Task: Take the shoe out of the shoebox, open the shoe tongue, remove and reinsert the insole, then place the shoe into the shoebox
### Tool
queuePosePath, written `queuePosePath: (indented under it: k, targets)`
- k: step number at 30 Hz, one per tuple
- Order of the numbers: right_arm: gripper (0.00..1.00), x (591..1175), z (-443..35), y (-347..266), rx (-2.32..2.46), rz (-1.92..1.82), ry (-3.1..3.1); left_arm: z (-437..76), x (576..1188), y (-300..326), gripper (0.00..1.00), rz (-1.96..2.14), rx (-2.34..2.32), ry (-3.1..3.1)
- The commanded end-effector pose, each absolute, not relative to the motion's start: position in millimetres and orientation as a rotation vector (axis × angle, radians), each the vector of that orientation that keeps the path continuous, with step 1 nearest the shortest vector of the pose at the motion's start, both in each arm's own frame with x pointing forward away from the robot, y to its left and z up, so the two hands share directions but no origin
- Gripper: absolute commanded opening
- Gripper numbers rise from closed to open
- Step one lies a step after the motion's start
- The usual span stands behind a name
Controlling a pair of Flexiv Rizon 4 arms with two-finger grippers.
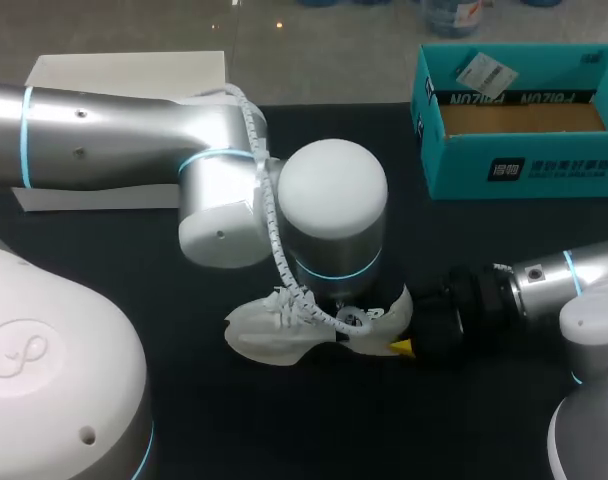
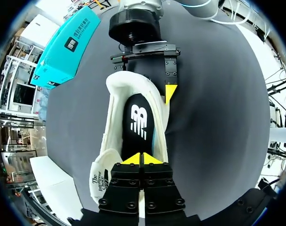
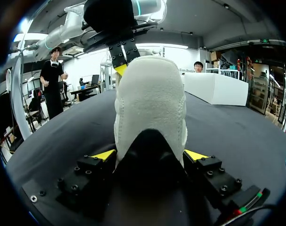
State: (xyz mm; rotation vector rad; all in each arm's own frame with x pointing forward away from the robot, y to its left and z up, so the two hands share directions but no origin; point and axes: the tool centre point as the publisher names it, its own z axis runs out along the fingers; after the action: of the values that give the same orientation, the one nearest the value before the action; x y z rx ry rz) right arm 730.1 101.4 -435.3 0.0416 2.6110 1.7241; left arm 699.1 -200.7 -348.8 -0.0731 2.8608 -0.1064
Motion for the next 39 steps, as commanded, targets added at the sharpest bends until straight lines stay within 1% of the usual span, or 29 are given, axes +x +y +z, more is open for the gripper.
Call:
queuePosePath:
  k: [1,11,12,13,16,19,21,22,23,25,28,32,39]
  targets:
    - [0.0,729.8,-442.2,103.8,0.044,1.718,2.614,-360.2,700.5,-213.4,0.0,-0.067,-0.044,2.898]
    - [0.0,729.8,-442.2,103.8,0.044,1.718,2.614,-377.7,704.2,-224.9,0.0,0.056,0.004,2.994]
    - [0.0,729.8,-442.2,103.8,0.044,1.718,2.614,-379.1,704.9,-225.8,0.02,0.06,0.008,2.999]
    - [0.0,729.8,-442.2,103.8,0.044,1.718,2.614,-380.2,705.3,-226.6,0.07,0.064,0.013,3.0]
    - [0.0,729.8,-442.2,103.8,0.044,1.718,2.614,-383.8,705.3,-228.5,0.11,0.079,0.027,3.011]
    - [0.0,729.8,-442.2,103.8,0.044,1.718,2.614,-385.3,704.9,-228.8,0.12,0.08,0.032,3.017]
    - [0.0,729.8,-442.2,103.8,0.044,1.718,2.614,-385.5,704.8,-228.8,0.2,0.076,0.035,3.017]
    - [0.0,729.8,-442.2,103.8,0.044,1.718,2.614,-385.6,704.8,-228.8,0.27,0.072,0.037,3.019]
    - [0.0,729.8,-442.2,103.8,0.044,1.718,2.614,-385.4,704.9,-228.4,0.29,0.07,0.038,3.019]
    - [0.0,729.8,-442.2,103.8,0.044,1.718,2.614,-385.0,705.4,-227.3,0.27,0.066,0.038,3.018]
    - [0.0,729.8,-442.2,103.8,0.044,1.718,2.614,-384.7,706.9,-225.5,0.31,0.065,0.034,3.014]
    - [0.0,729.8,-442.2,103.8,0.044,1.718,2.614,-386.4,708.3,-224.6,0.29,0.07,0.032,3.009]
    - [0.0,729.8,-442.2,103.8,0.044,1.718,2.614,-406.1,714.1,-225.8,0.27,0.065,0.026,3.026]
